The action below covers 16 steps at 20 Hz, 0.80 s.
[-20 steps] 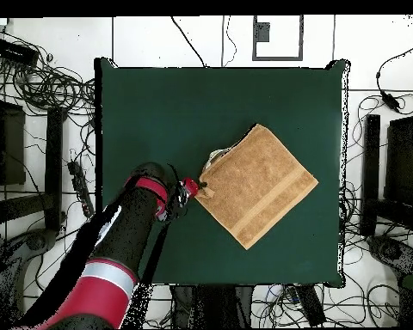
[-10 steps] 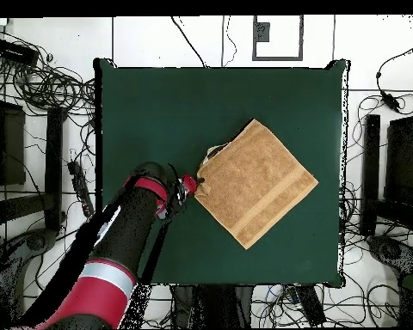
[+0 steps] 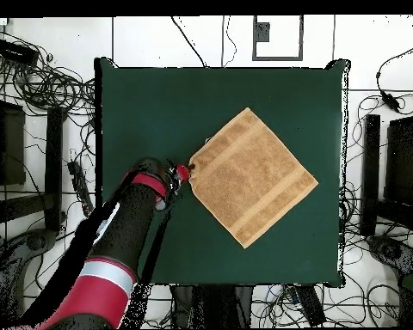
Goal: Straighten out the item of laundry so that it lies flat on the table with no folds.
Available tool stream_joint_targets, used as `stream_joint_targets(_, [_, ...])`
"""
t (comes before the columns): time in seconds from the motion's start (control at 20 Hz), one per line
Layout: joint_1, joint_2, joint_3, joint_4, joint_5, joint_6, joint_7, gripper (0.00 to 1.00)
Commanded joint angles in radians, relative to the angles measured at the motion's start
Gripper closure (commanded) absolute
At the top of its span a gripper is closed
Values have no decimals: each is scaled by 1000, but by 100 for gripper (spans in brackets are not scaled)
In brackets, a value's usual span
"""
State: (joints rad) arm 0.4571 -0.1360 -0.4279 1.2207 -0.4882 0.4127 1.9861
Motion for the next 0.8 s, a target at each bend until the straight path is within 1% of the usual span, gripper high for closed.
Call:
stream_joint_targets(0.05, [-5,-14,139,-61,89,-123,188,100])
stream_joint_targets(0.4, [7,17,121,-91,122,5,159,100])
stream_joint_targets(0.7, [17,28,102,-99,136,17,164,100])
stream_joint_targets(0.75, [19,28,99,-99,138,14,166,0])
stream_joint_targets(0.8, [19,28,99,-98,138,13,166,0])
